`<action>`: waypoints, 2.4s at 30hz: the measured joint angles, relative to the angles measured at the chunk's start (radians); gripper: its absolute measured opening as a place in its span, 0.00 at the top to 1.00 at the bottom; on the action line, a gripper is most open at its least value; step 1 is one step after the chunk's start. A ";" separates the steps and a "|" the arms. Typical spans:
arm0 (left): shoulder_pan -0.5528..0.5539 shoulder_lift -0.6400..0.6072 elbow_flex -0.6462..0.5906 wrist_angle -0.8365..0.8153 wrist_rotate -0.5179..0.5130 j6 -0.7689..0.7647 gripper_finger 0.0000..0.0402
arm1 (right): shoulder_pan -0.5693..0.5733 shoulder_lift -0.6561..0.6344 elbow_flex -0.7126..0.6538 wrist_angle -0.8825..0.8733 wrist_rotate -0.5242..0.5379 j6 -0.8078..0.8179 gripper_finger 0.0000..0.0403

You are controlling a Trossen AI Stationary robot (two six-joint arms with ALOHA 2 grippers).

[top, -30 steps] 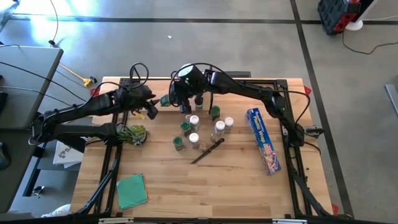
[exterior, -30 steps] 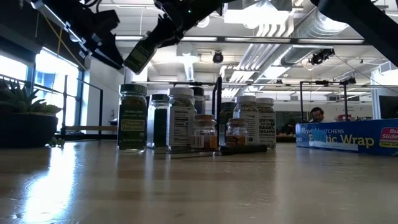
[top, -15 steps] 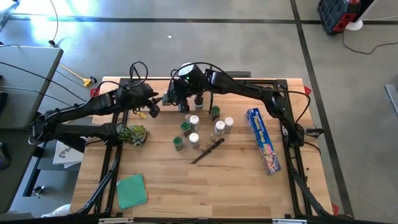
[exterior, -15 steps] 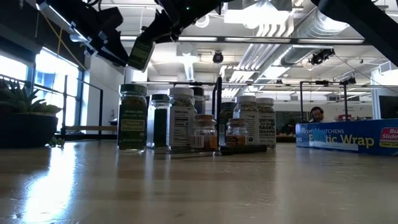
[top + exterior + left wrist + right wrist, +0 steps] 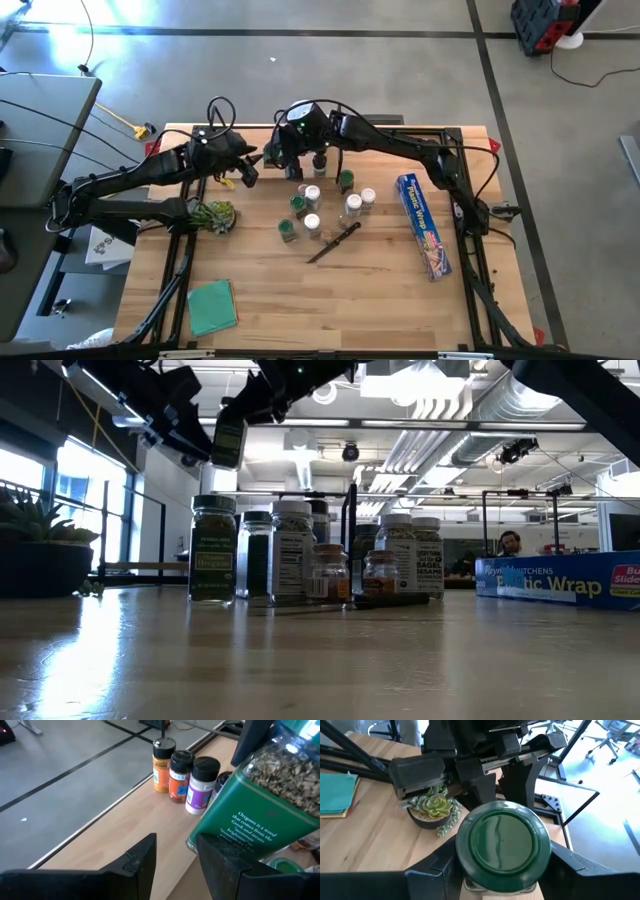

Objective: Shelf spices
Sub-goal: Put the green lid seasoning bottle on the shelf

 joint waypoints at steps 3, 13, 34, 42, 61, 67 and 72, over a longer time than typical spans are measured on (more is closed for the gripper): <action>0.000 -0.001 0.000 -0.001 0.001 0.000 0.65 | 0.000 0.000 0.000 0.005 0.000 0.010 0.54; -0.002 -0.197 0.065 -0.173 -0.060 0.035 0.65 | 0.001 0.039 0.002 0.023 -0.003 0.089 0.54; -0.001 -0.407 0.063 -0.211 0.030 0.056 0.65 | -0.072 0.219 0.000 0.114 0.022 0.141 0.54; -0.002 -0.401 0.063 -0.200 0.058 0.079 0.65 | -0.071 0.251 -0.001 0.109 0.004 0.144 0.54; -0.002 -0.401 0.063 -0.201 0.058 0.079 0.65 | -0.078 0.249 0.000 0.084 0.058 0.115 0.41; -0.002 -0.401 0.063 -0.208 0.058 0.079 0.65 | -0.078 0.248 0.000 0.085 0.057 0.099 0.31; -0.002 -0.401 0.063 -0.208 0.058 0.079 0.65 | -0.077 0.248 0.000 0.085 0.055 0.070 0.30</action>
